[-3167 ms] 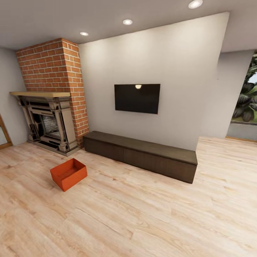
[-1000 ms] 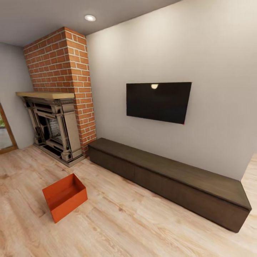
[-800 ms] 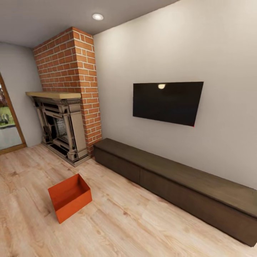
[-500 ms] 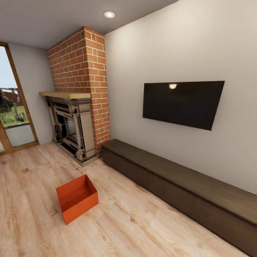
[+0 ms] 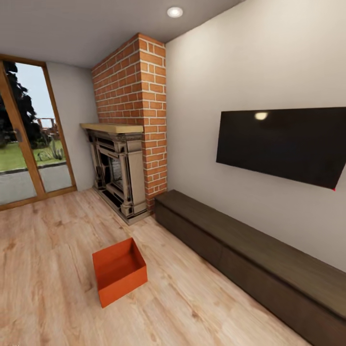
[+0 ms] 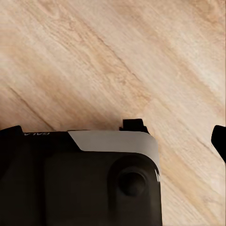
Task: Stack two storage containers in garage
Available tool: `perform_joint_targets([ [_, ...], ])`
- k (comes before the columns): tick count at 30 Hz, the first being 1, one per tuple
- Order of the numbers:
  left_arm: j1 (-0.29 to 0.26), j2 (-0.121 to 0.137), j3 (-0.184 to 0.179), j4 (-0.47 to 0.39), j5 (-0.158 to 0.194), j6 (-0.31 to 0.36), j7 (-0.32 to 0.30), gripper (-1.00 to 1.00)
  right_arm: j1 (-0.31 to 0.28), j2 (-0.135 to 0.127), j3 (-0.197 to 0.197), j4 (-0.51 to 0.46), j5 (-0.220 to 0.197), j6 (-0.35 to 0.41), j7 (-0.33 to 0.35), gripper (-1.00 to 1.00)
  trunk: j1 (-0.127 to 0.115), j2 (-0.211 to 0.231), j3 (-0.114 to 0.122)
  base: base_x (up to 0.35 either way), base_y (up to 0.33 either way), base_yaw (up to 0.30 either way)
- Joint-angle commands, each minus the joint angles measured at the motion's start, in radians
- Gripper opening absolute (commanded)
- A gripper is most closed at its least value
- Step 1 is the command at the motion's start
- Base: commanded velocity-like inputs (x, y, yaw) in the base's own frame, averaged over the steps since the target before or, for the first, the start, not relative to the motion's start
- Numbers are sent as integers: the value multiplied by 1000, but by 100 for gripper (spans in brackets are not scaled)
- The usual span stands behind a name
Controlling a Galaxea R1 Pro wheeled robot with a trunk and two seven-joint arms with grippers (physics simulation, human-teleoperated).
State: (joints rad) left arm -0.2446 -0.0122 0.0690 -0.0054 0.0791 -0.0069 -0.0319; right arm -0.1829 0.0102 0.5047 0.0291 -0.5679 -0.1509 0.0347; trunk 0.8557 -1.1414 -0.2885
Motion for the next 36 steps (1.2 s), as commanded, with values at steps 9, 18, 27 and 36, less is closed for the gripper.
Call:
perform_joint_targets([
  [9, -1, 0, 6, 1, 8, -1, -3, 100, -1, 1, 8, 3, -10, -6, 4, 100, 1, -1, -1, 327, 0, 268],
  [18, -1, 0, 6, 1, 8, -1, -3, 100, -1, 1, 8, 3, -10, -6, 4, 100, 1, -1, -1, 327, 0, 268],
  [27, -1, 0, 6, 1, 8, -1, -3, 100, -1, 1, 8, 3, -10, -6, 4, 100, 1, -1, -1, 325, 0, 268],
  [36, -1, 0, 6, 1, 8, -1, -3, 100, -1, 1, 8, 3, -10, -6, 4, 100, 1, -1, -1, 318, 0, 268],
])
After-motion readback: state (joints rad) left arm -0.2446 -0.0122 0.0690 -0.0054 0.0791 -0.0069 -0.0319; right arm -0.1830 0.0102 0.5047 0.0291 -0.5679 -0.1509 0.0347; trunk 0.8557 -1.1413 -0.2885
